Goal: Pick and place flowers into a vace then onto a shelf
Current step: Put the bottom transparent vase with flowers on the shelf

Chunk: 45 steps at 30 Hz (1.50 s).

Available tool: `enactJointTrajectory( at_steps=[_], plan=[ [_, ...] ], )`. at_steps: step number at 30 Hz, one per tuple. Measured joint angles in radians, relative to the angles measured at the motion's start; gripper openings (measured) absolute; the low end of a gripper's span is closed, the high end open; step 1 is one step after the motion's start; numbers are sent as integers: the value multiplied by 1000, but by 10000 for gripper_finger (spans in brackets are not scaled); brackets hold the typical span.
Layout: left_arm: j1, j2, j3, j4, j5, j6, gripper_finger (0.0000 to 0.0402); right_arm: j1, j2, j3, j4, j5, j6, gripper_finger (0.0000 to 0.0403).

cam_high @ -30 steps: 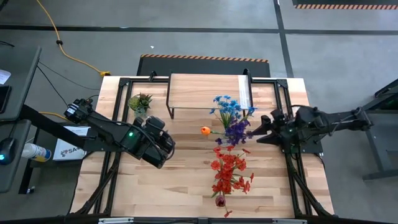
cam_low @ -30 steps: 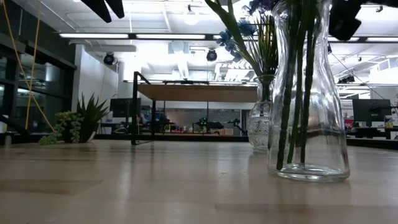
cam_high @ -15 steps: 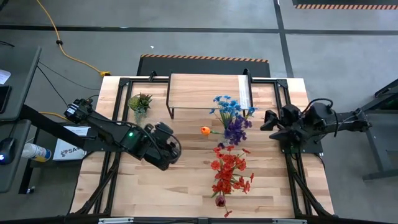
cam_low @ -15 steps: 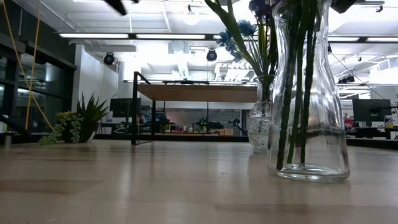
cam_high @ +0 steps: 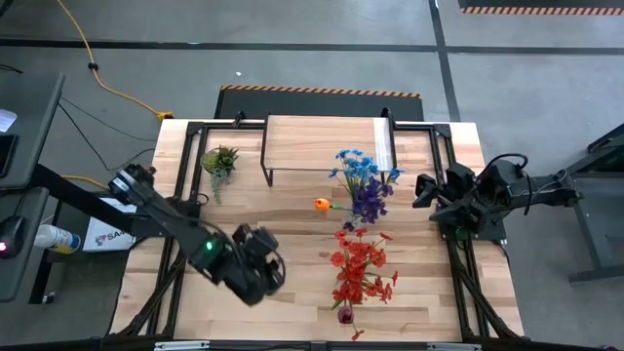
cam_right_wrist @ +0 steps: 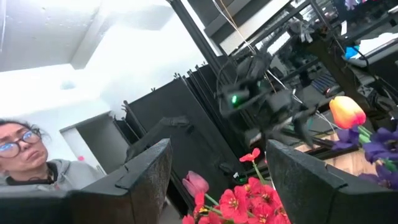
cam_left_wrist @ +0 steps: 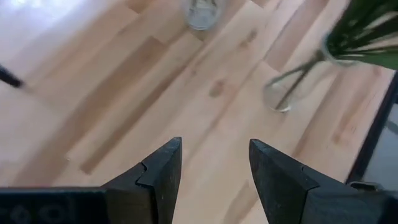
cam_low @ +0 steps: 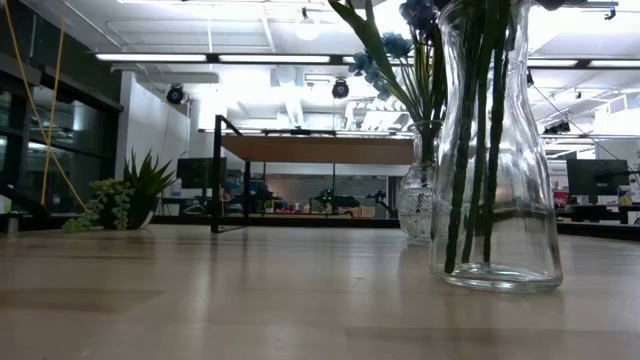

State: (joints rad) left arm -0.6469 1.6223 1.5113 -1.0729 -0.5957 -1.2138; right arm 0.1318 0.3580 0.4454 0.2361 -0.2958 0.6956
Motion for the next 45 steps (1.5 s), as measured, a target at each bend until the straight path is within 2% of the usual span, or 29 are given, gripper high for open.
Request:
enactJointTrajectory(
  at_steps=[11,26,34,41,43,45],
  plan=[
    [-54,204,-1,197,-76,-21,218,0,0,0,16,-20,3,252],
    [-55,274,-1,420,-92,13,218,0,0,0,23,-59,30,252],
    [-53,326,-2,566,-201,161,218,0,0,0,20,-61,19,252],
    [-39,399,-3,642,-267,165,218,0,2,0,9,-81,20,252],
    [-29,433,2,727,-273,170,218,0,-2,0,8,-81,22,252],
    [-27,442,-4,718,-274,171,218,0,3,0,9,-76,25,252]
  ],
)
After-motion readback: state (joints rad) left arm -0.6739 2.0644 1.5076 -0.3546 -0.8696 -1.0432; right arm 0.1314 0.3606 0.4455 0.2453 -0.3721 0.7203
